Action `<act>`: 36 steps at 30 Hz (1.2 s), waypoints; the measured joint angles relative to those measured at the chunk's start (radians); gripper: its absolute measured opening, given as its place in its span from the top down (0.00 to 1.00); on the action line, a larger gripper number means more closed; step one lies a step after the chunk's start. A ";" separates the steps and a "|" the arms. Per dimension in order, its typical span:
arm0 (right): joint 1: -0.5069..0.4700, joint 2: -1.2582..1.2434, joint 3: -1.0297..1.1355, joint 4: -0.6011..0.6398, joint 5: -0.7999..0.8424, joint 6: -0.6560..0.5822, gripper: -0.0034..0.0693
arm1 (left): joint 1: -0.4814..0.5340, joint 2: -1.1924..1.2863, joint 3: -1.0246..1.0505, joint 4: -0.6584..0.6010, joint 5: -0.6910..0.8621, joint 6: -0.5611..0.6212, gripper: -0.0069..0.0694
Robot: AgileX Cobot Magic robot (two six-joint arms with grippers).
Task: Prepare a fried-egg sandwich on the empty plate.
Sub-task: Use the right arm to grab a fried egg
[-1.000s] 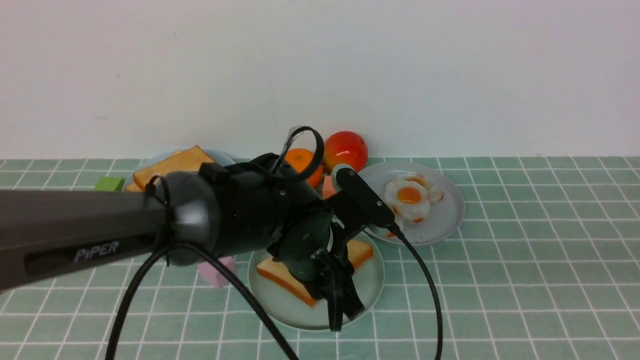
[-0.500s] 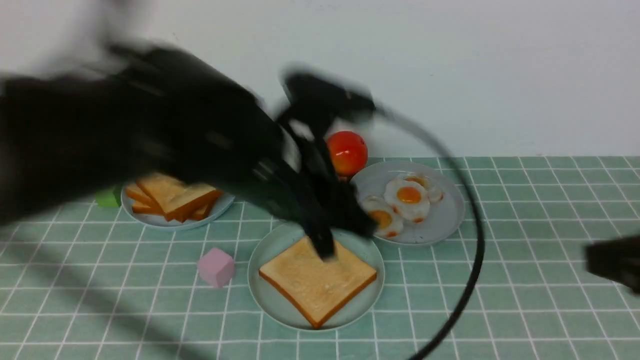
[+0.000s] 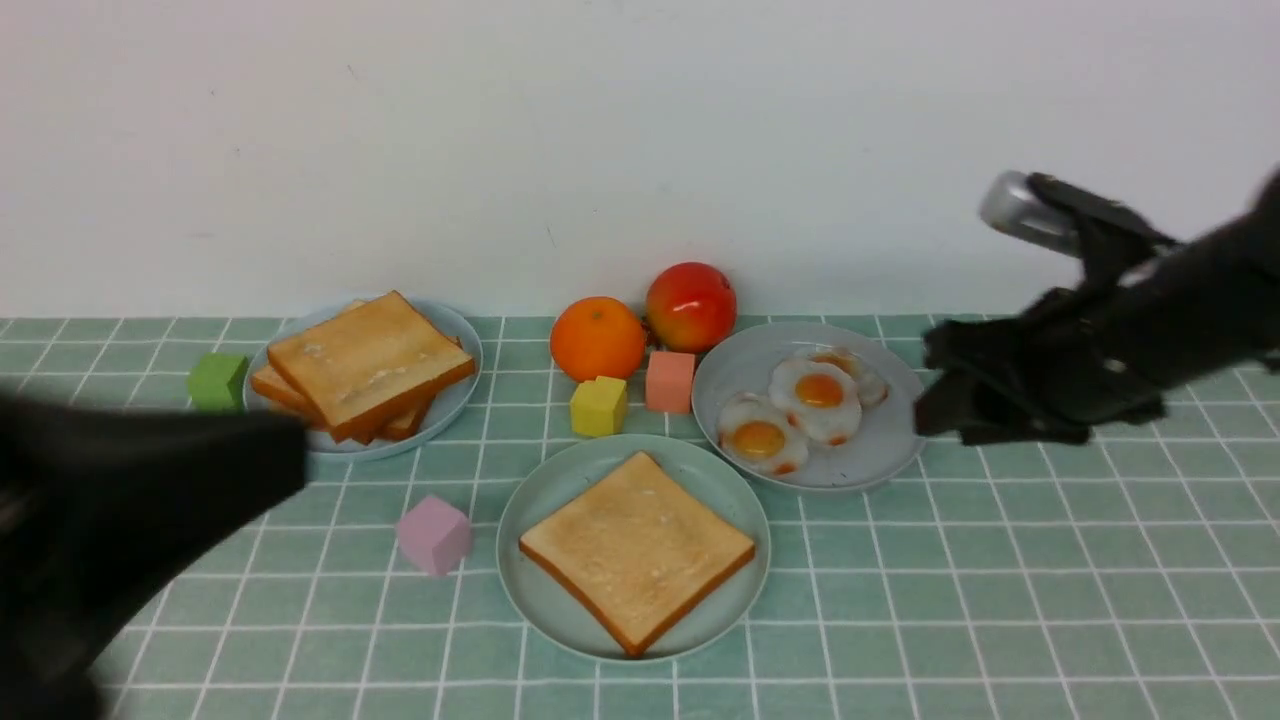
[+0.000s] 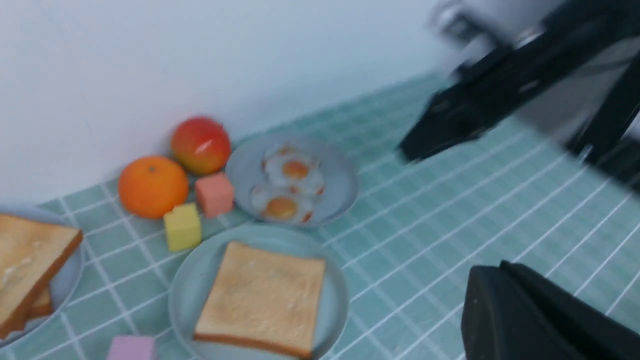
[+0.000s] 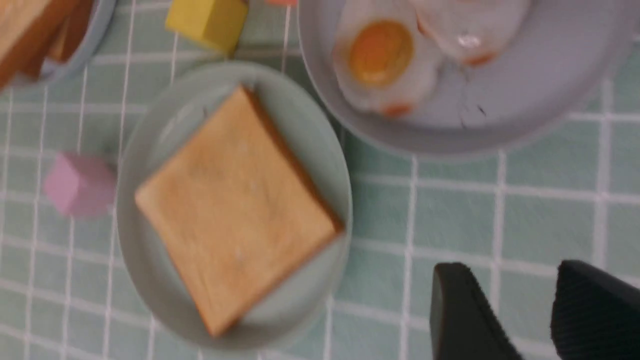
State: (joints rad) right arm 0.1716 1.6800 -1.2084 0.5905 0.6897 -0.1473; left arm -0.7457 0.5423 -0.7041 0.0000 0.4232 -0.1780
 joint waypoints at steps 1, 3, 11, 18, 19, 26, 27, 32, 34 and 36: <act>0.000 0.041 -0.029 0.009 -0.001 -0.001 0.56 | 0.000 -0.047 0.041 0.000 -0.035 -0.002 0.93; 0.000 0.114 -0.080 0.023 -0.001 -0.002 0.56 | 0.000 -0.107 0.094 0.000 -0.085 -0.005 0.93; -0.027 0.357 -0.270 0.036 -0.008 0.038 0.48 | 0.000 -0.133 0.158 -0.005 -0.149 -0.008 0.93; -0.058 0.463 -0.357 0.114 -0.011 0.046 0.44 | 0.000 -0.096 0.158 -0.006 -0.153 -0.008 0.93; -0.059 0.477 -0.365 0.127 -0.011 0.046 0.43 | 0.000 -0.093 0.158 -0.006 -0.154 -0.008 0.93; -0.059 0.514 -0.384 0.155 -0.020 0.046 0.43 | 0.000 -0.091 0.158 -0.006 -0.164 -0.008 0.93; -0.059 0.515 -0.384 0.155 -0.022 0.046 0.43 | 0.000 -0.091 0.158 -0.006 -0.164 -0.008 0.93; -0.059 0.528 -0.391 0.171 -0.045 0.046 0.43 | 0.000 -0.091 0.158 -0.006 -0.166 -0.008 0.93; -0.059 0.533 -0.395 0.182 -0.058 0.046 0.43 | 0.000 -0.091 0.158 -0.007 -0.166 -0.008 0.93; -0.059 0.540 -0.400 0.197 -0.067 0.046 0.43 | 0.000 -0.091 0.158 -0.014 -0.167 -0.008 0.93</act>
State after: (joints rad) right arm 0.1125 2.2202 -1.6089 0.7873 0.6230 -0.1015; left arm -0.7457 0.4516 -0.5458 -0.0137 0.2564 -0.1861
